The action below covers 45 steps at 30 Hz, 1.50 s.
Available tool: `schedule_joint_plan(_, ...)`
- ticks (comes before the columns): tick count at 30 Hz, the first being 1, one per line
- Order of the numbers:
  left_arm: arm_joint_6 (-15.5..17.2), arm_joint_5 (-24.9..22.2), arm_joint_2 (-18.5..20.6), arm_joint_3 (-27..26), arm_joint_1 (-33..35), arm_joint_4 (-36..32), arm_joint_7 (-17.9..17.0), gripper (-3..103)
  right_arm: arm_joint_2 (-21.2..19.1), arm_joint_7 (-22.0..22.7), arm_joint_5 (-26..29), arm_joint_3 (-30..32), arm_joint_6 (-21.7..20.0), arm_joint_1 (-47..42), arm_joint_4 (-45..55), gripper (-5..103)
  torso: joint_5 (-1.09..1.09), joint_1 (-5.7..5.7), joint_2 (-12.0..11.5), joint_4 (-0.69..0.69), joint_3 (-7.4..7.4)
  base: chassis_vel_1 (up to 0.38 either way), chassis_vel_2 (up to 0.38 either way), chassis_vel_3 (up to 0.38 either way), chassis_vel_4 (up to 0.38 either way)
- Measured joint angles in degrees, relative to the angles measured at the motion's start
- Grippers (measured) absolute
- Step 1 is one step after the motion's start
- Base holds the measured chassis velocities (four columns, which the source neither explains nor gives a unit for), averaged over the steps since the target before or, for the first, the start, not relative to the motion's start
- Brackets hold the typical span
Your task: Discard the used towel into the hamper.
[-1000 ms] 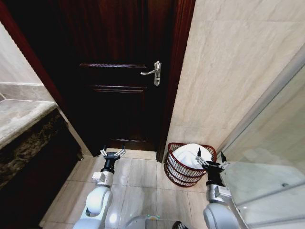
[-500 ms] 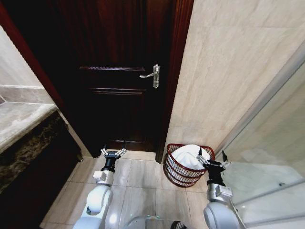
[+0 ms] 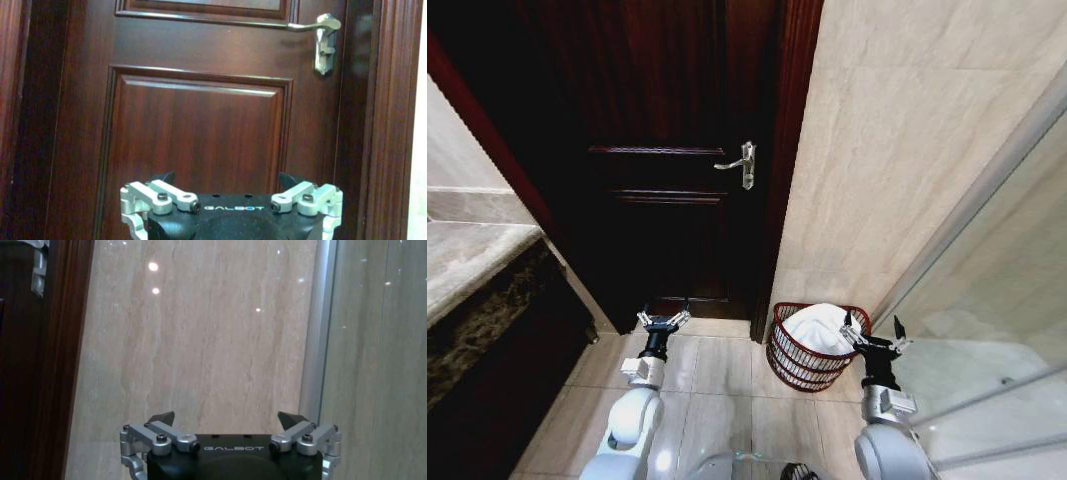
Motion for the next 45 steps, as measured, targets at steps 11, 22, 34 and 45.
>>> schedule_joint_plan(11,0.91,0.32,-0.08,-0.02,-0.24,-0.69,-0.40,100,-0.13,-0.30,0.62,0.20,0.33,-0.23,0.41,100,0.00,0.99,2.35,0.00,1.35,0.000,0.000,0.000,0.000)
schedule_joint_plan(22,4.94,1.18,0.90,-1.37,0.41,-3.12,-2.10,100,-0.26,-1.55,2.85,0.86,0.93,-0.79,2.34,100,0.00,2.16,5.02,0.00,2.84,0.000,0.000,0.000,0.000)
schedule_joint_plan(34,11.67,0.51,4.75,-1.23,-0.07,-11.22,-3.32,100,1.11,-9.02,7.76,5.07,-5.08,-3.30,10.73,100,0.00,3.44,8.10,0.00,4.65,0.000,0.000,0.000,0.000)
schedule_joint_plan(45,15.32,0.62,4.87,2.04,-4.02,-11.79,-4.52,100,2.04,-17.32,14.82,17.33,-5.61,-1.91,8.66,100,0.00,4.45,10.33,-0.01,5.87,0.000,0.000,0.000,0.000)
